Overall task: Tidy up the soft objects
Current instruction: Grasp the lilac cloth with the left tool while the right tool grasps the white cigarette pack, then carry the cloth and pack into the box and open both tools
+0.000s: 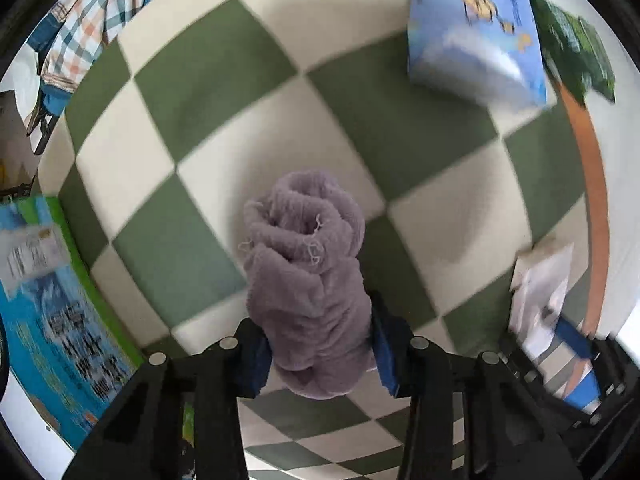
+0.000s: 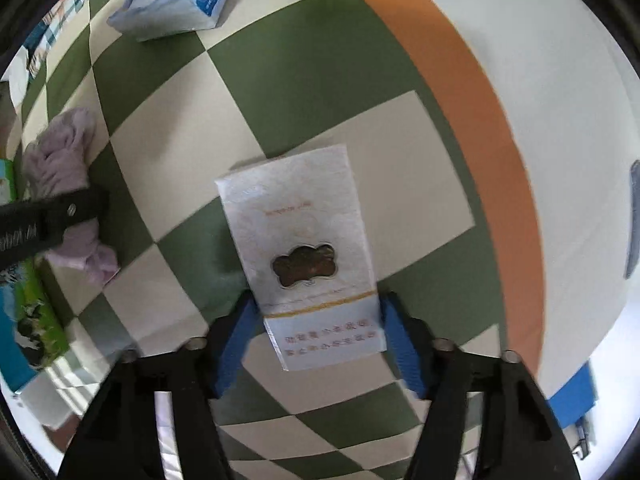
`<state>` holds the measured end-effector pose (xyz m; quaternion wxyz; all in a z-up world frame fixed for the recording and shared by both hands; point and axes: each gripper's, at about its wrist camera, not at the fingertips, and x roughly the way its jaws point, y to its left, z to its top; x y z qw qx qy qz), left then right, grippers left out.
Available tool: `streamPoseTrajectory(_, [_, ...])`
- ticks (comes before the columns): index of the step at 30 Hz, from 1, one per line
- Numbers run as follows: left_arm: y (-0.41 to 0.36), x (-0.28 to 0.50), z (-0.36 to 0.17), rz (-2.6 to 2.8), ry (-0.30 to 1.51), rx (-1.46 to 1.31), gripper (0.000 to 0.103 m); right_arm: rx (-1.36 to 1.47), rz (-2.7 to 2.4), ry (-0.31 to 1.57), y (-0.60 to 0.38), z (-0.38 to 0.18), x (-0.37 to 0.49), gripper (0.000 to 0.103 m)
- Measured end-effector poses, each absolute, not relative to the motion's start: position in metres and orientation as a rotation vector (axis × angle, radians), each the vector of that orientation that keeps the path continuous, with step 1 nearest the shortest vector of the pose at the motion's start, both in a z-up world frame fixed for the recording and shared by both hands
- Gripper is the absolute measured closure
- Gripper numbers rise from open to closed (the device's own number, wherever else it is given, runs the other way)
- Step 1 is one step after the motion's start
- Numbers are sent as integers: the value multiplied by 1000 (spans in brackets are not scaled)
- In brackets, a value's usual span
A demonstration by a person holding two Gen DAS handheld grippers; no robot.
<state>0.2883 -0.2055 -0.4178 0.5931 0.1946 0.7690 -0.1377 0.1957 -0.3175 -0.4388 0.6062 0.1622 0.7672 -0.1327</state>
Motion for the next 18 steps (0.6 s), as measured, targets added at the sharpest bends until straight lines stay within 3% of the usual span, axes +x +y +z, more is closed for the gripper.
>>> streamPoseTrajectory(7, [-207,267,-410,-313,1739,438,60,320,-272,1790,-308,-439,204,41])
streamPoseTrajectory(9, [-208,265,-409,-315,1739,424,60,328,-266,1799,-300,-441,208,35])
streamPoseTrajectory(11, [-206,265,-408,-323,1736,418,59,335,-246,1803,-294,-446,217,19])
streamPoseTrajectory(13, [-207,265,-407,-323,1737,407,60,290,-249,1802,-284,-450,220,14])
streamPoseTrajectory(16, [-194,263,-398,-312,1735,393,63,299,-261,1777,-280,-447,222,15])
streamPoseTrajectory(18, [-179,264,-403,-315,1730,392,63,299,-264,1770,-279,-444,222,22])
